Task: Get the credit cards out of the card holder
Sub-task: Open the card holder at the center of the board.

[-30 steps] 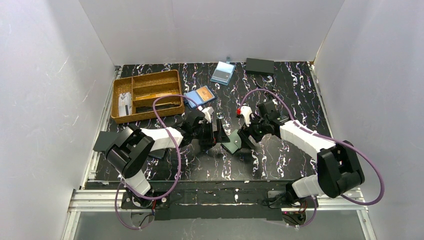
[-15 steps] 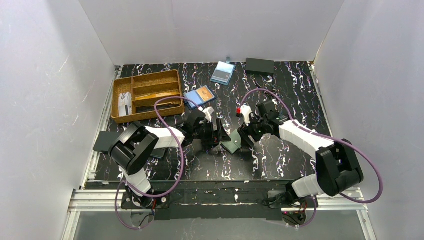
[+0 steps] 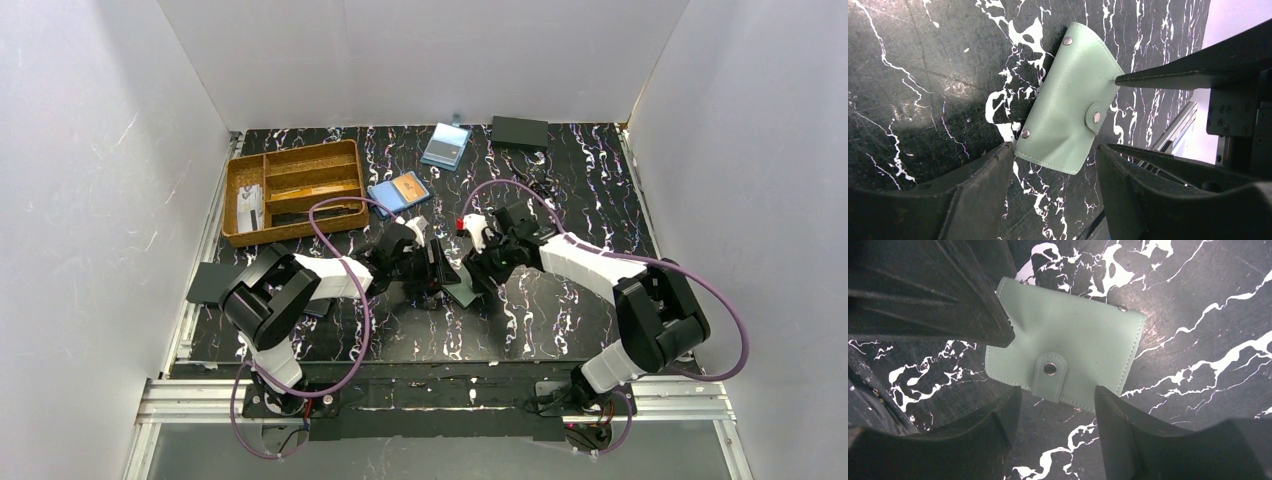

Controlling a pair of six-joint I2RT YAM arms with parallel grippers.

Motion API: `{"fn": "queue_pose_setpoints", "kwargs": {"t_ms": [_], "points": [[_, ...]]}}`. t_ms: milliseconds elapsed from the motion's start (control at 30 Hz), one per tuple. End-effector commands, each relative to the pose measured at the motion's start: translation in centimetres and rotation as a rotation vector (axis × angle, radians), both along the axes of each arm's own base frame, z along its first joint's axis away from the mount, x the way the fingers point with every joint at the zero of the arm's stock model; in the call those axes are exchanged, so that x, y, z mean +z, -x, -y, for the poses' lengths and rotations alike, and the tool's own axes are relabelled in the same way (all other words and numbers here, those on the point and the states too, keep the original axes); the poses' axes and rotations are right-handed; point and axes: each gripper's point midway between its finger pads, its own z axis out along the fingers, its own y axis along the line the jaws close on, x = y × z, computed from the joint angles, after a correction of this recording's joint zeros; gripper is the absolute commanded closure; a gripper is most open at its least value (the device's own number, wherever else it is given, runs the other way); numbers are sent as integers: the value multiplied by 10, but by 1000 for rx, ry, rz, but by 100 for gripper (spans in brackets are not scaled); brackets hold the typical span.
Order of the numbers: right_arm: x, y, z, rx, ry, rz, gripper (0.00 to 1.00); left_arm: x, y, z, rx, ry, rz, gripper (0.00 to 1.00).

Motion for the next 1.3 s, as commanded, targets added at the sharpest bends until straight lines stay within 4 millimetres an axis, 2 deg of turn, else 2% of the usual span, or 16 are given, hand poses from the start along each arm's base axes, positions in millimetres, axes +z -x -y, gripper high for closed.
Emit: {"fn": "queue_pose_setpoints", "kwargs": {"t_ms": [0,133,333,433,533,633,700,867,967,1100,1267], "points": [[9,-15,-12,-22,13,49,37,-39,17,-21,40,-165,-82,44],[3,-15,-13,-22,46,58,38,-47,22,-21,62,-199,-111,59],[-9,-16,-11,-20,113,73,40,-59,37,-16,82,-235,-151,69],[-13,-16,-9,-17,142,89,42,-63,41,-16,97,-248,-164,76],[-17,-17,-3,-9,189,126,44,-66,44,-19,116,-257,-177,88],[-20,-17,1,-2,214,149,47,-67,46,-21,127,-258,-187,93],[-20,-16,3,4,223,161,52,-67,47,-22,129,-255,-191,95],[-18,-13,4,25,218,180,76,-67,50,-23,126,-256,-195,98],[-14,-11,4,35,209,187,84,-69,51,-25,129,-262,-197,100],[-8,-7,2,49,176,193,91,-71,53,-30,140,-272,-198,100],[4,-7,5,34,104,187,93,-76,56,-41,174,-294,-201,100]]}}
